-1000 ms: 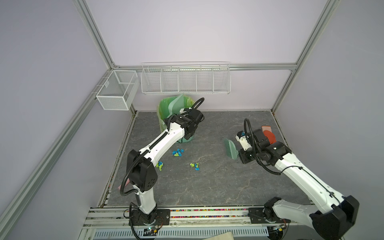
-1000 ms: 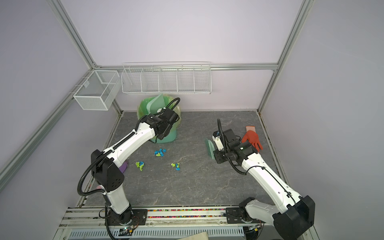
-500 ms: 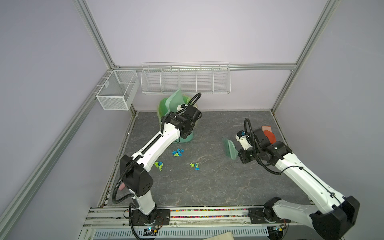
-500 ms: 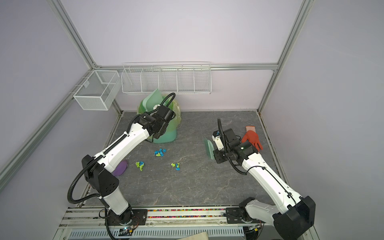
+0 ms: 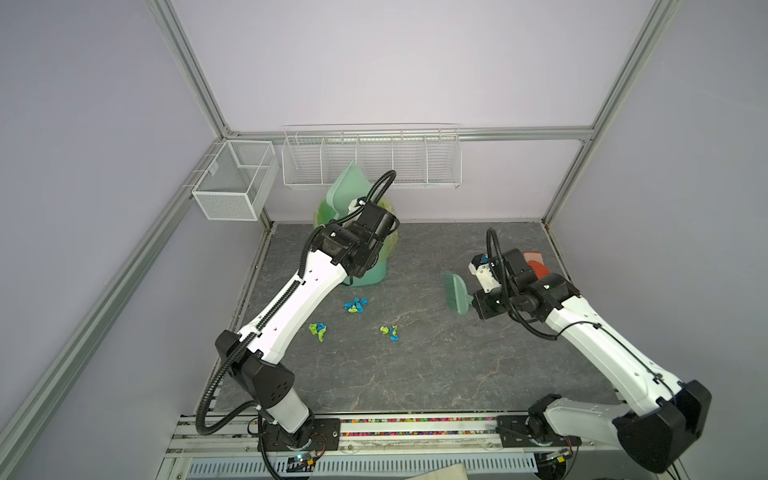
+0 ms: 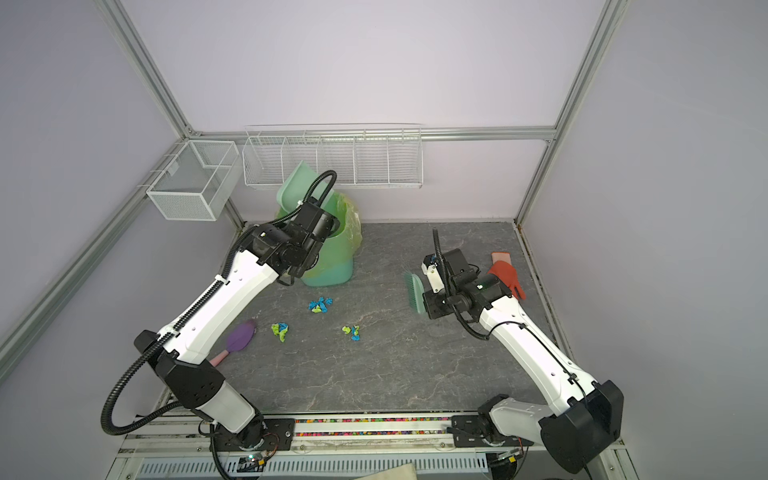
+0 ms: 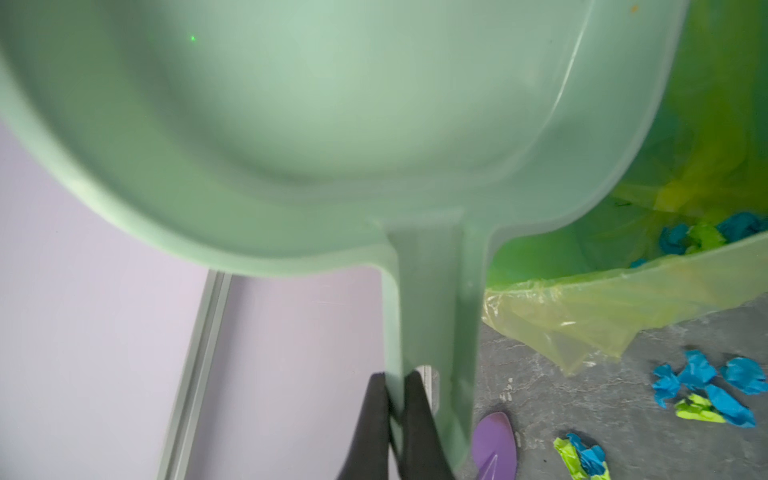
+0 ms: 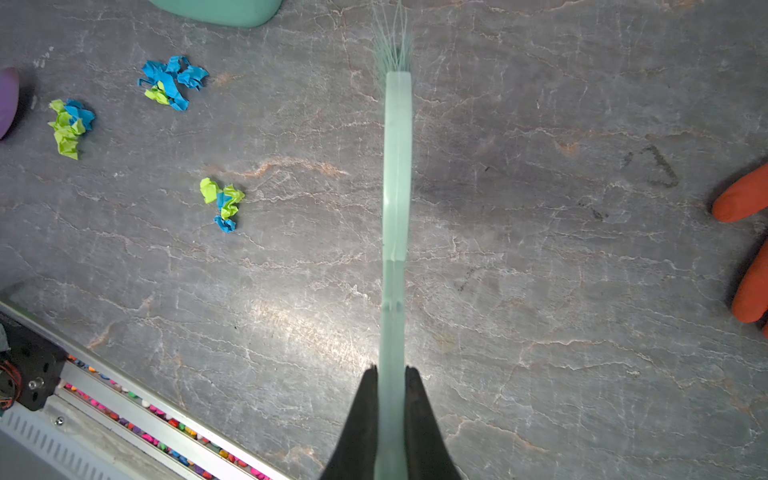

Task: Sweep away the paper scraps from the table
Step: 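Lower the dustpan toward the scraps with the left gripper while the right brush approaches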

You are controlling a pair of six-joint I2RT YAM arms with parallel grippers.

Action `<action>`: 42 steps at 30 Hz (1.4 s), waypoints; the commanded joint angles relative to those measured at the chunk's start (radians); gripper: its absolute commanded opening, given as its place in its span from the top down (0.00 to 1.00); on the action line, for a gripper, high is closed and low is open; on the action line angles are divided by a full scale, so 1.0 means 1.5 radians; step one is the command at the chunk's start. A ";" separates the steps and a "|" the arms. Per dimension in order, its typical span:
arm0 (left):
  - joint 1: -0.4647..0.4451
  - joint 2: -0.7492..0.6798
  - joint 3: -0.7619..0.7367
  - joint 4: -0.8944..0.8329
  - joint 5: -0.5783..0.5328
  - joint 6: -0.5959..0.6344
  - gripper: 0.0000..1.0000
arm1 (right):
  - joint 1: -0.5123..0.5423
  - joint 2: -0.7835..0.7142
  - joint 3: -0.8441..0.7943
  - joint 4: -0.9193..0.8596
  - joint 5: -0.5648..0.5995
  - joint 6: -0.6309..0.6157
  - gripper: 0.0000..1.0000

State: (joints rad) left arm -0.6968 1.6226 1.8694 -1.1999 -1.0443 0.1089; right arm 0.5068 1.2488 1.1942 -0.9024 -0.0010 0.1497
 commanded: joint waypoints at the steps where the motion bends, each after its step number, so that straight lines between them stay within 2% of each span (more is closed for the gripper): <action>1: -0.008 -0.036 0.025 -0.034 0.062 -0.061 1.00 | 0.008 0.010 0.022 -0.008 -0.020 0.012 0.93; 3: -0.012 -0.056 0.024 -0.036 0.124 -0.078 1.00 | 0.010 0.013 0.034 -0.017 -0.026 0.015 0.93; 6: -0.024 -0.080 0.016 -0.037 0.179 -0.096 1.00 | 0.018 0.013 0.050 -0.029 -0.037 0.023 0.93; 11: -0.034 -0.101 0.009 -0.045 0.226 -0.129 1.00 | 0.028 0.006 0.054 -0.014 -0.063 0.037 0.93; 25: -0.039 -0.102 -0.045 -0.043 0.464 -0.182 1.00 | 0.065 0.038 0.085 -0.018 -0.095 0.051 0.93; 34: -0.040 -0.068 -0.067 -0.086 0.434 -0.195 1.00 | 0.088 0.046 0.088 -0.003 -0.145 0.062 0.93; 42: -0.040 -0.061 -0.083 -0.081 0.444 -0.204 1.00 | 0.144 0.046 0.061 0.026 -0.153 0.110 0.93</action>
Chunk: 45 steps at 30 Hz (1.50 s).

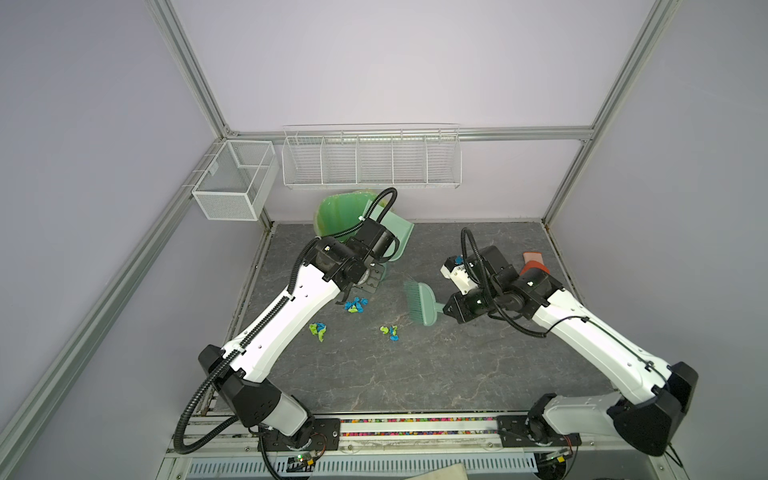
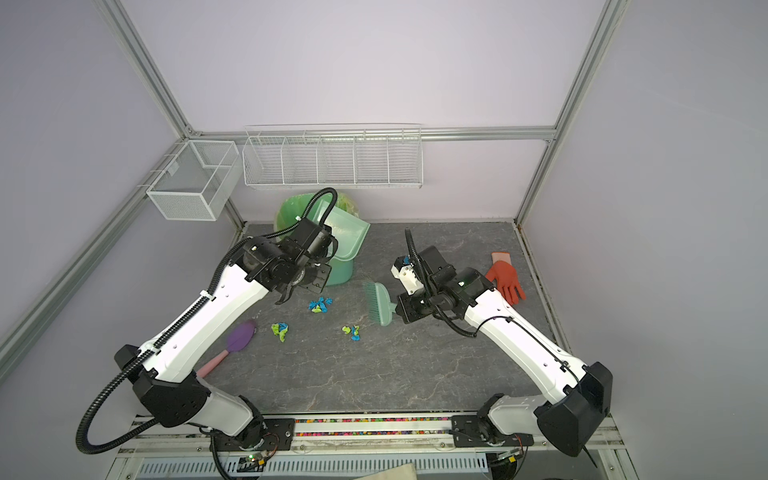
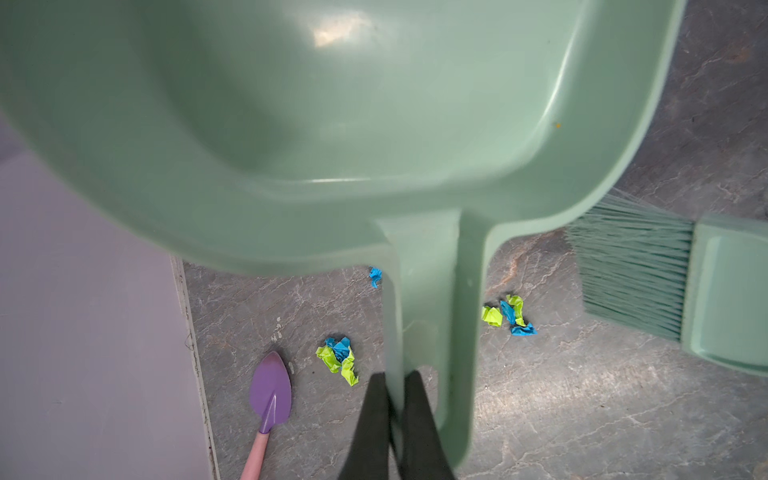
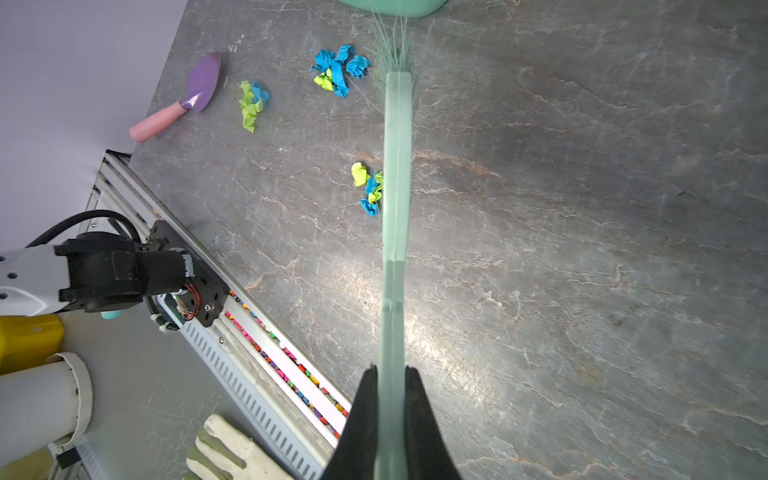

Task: Sweep away the paper scraps from the table
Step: 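Lower the dustpan toward the scraps with the left gripper while the right brush approaches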

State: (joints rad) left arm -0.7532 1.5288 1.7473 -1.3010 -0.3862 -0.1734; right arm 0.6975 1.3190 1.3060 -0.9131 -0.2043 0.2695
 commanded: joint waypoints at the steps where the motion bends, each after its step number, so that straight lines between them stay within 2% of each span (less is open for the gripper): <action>1: -0.002 0.004 -0.002 -0.016 0.005 -0.016 1.00 | 0.023 -0.001 -0.018 0.044 -0.021 0.039 0.93; 6: -0.002 0.017 0.000 -0.039 -0.008 -0.016 1.00 | 0.055 0.028 -0.037 0.090 -0.048 0.073 0.93; 11: -0.002 0.019 -0.003 -0.046 -0.018 -0.031 1.00 | 0.081 0.086 -0.025 0.109 -0.040 0.076 0.93; 19: -0.002 0.011 -0.021 -0.048 -0.016 -0.029 1.00 | 0.090 0.153 -0.017 0.149 -0.064 0.087 0.93; 27: -0.002 -0.006 -0.048 -0.045 -0.011 -0.033 1.00 | 0.089 0.226 0.029 0.101 -0.065 0.053 0.93; 32: -0.002 -0.013 -0.066 -0.043 0.003 -0.038 1.00 | 0.055 0.253 0.023 0.081 -0.073 0.033 0.93; 45: -0.002 -0.055 -0.137 -0.013 0.073 -0.050 1.00 | -0.078 0.242 0.017 -0.021 -0.060 -0.073 0.93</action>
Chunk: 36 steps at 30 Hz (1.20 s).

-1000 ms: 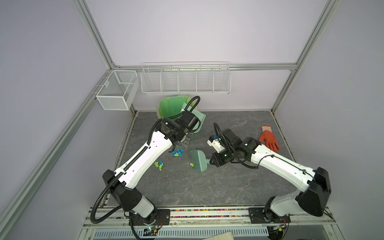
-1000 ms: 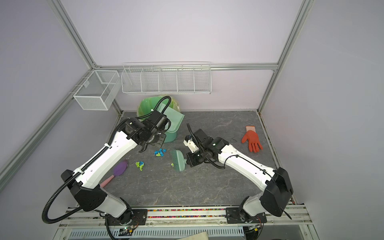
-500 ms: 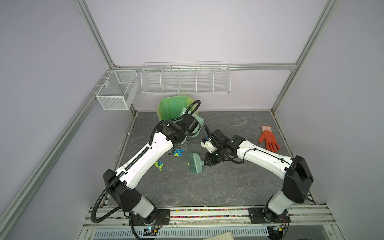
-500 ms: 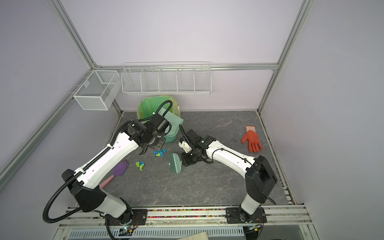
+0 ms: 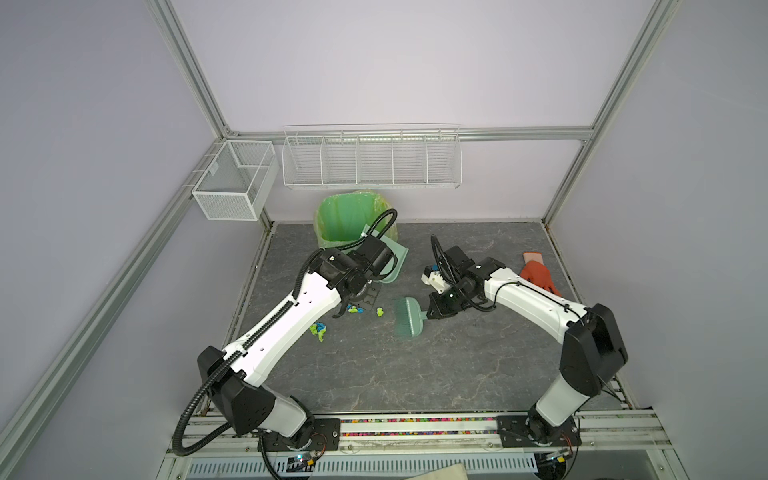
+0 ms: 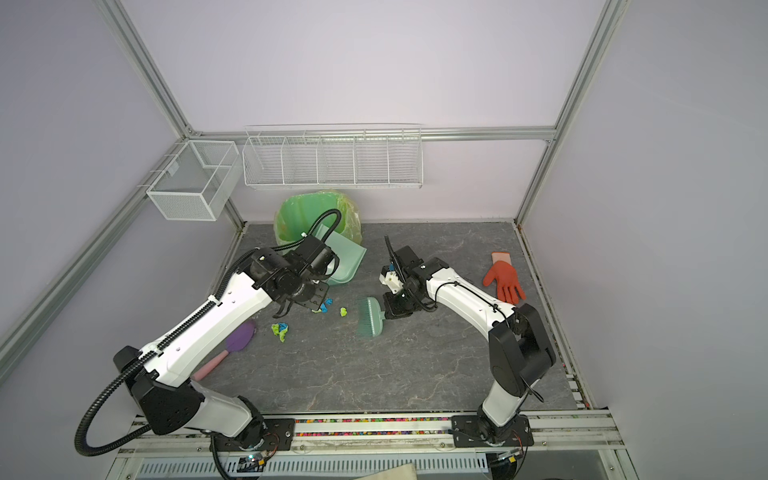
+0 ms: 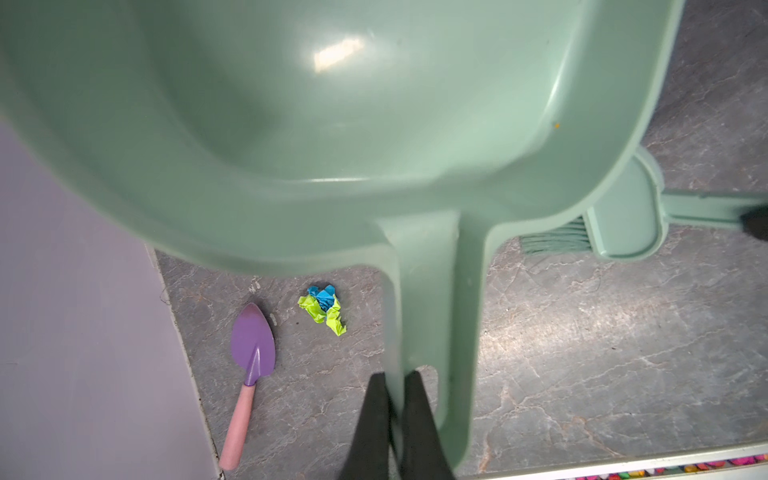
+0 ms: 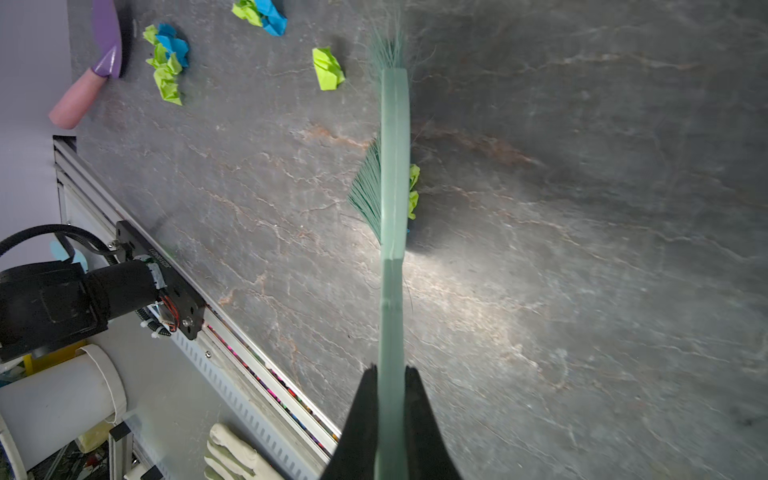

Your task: Sweep away the paper scraps from the table

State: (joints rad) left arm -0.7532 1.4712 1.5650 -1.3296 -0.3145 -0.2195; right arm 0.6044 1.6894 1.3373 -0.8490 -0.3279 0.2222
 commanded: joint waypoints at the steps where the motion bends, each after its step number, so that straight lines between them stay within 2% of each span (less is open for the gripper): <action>1: -0.002 -0.020 -0.023 0.008 0.033 -0.022 1.00 | -0.023 -0.009 -0.005 -0.068 0.027 -0.046 0.93; 6: -0.002 -0.036 -0.050 0.014 0.053 -0.029 1.00 | -0.043 -0.031 0.011 -0.101 0.024 -0.055 0.93; 16: -0.002 -0.044 -0.048 0.006 -0.004 -0.034 1.00 | 0.004 -0.047 0.073 -0.054 0.013 0.001 0.93; 26: -0.002 -0.034 -0.047 -0.008 -0.040 -0.037 1.00 | 0.047 0.001 0.095 0.035 -0.016 0.064 0.93; 32: -0.002 -0.042 -0.060 -0.007 -0.048 -0.038 1.00 | 0.049 0.038 0.126 0.037 -0.060 0.083 0.93; 36: -0.002 -0.041 -0.069 -0.009 -0.057 -0.042 1.00 | 0.048 0.070 0.153 0.018 -0.062 0.090 0.93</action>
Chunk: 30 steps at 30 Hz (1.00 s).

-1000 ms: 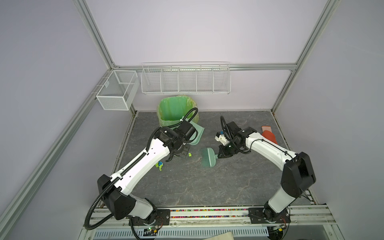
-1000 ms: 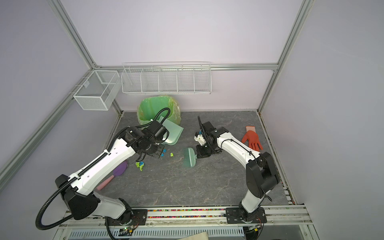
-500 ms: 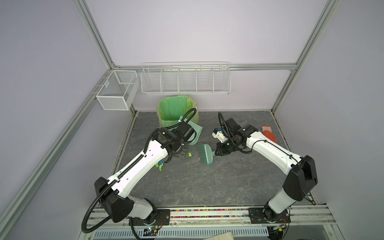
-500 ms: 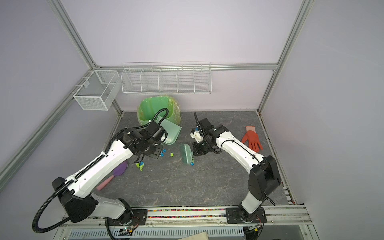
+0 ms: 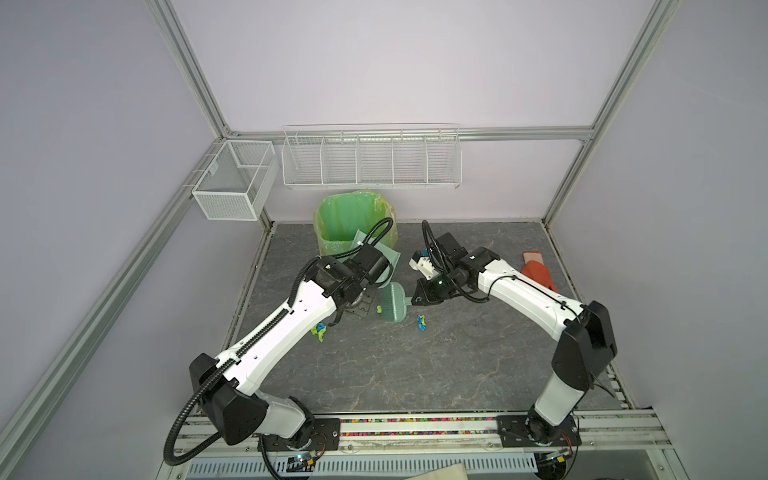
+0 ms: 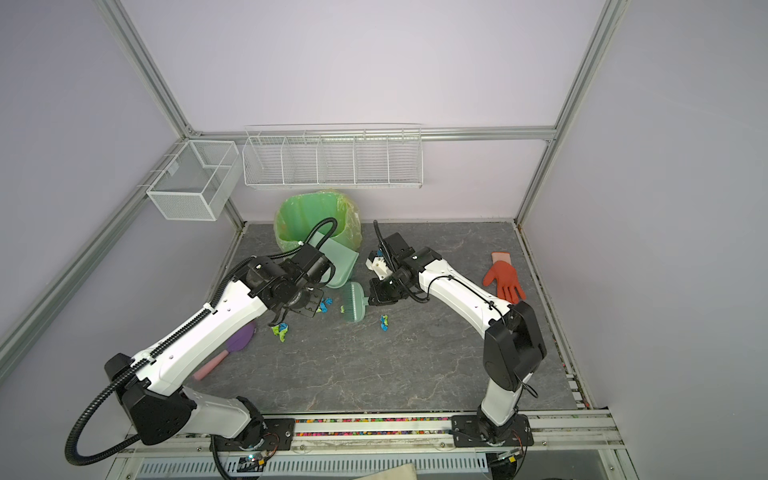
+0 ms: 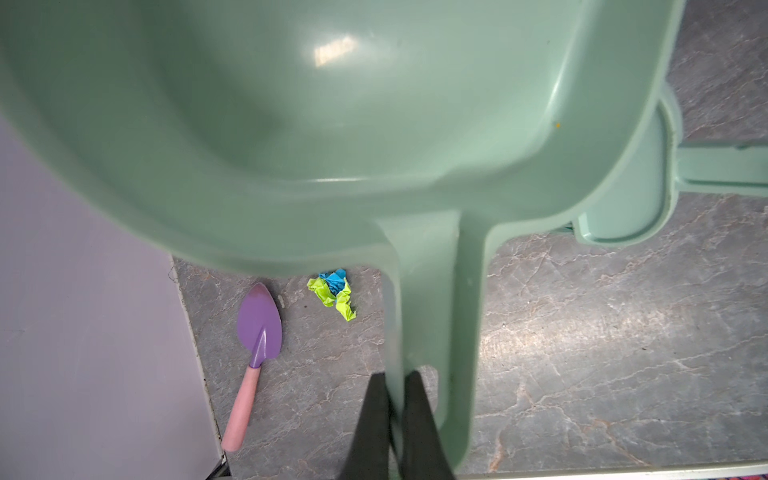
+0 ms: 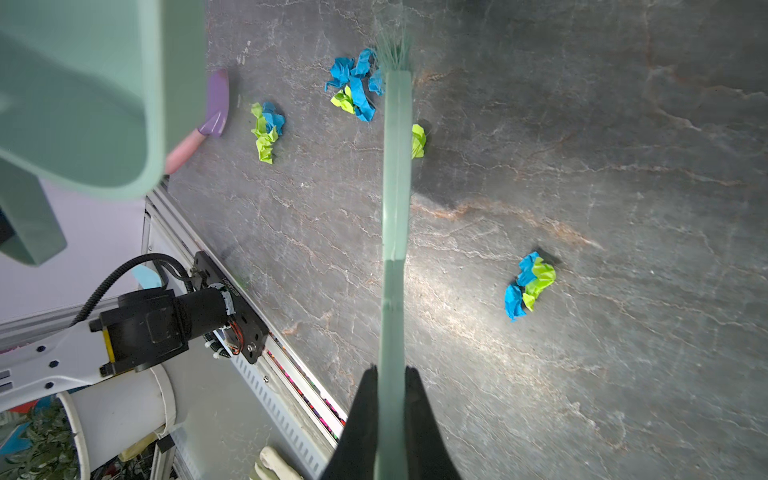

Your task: Sweep away the paper scraps from the table

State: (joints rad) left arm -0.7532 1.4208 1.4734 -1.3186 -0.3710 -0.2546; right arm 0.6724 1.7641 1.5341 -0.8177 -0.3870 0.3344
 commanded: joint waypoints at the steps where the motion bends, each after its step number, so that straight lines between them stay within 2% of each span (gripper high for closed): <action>1: -0.002 -0.007 -0.008 -0.016 -0.019 -0.018 1.00 | 0.003 0.033 0.032 -0.014 -0.023 0.018 0.93; 15: -0.002 -0.007 -0.004 -0.017 -0.008 -0.008 1.00 | -0.022 0.148 0.137 -0.122 -0.069 0.063 0.93; 22: -0.002 -0.019 -0.009 -0.017 -0.014 -0.006 1.00 | -0.037 0.116 0.133 -0.160 -0.048 0.065 0.93; 30: -0.002 -0.015 -0.007 -0.013 -0.012 -0.003 1.00 | -0.008 0.089 0.154 -0.148 -0.055 0.102 0.93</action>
State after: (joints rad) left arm -0.7532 1.4155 1.4658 -1.3193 -0.3740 -0.2543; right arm 0.6395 1.9366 1.7355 -1.0275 -0.4606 0.4530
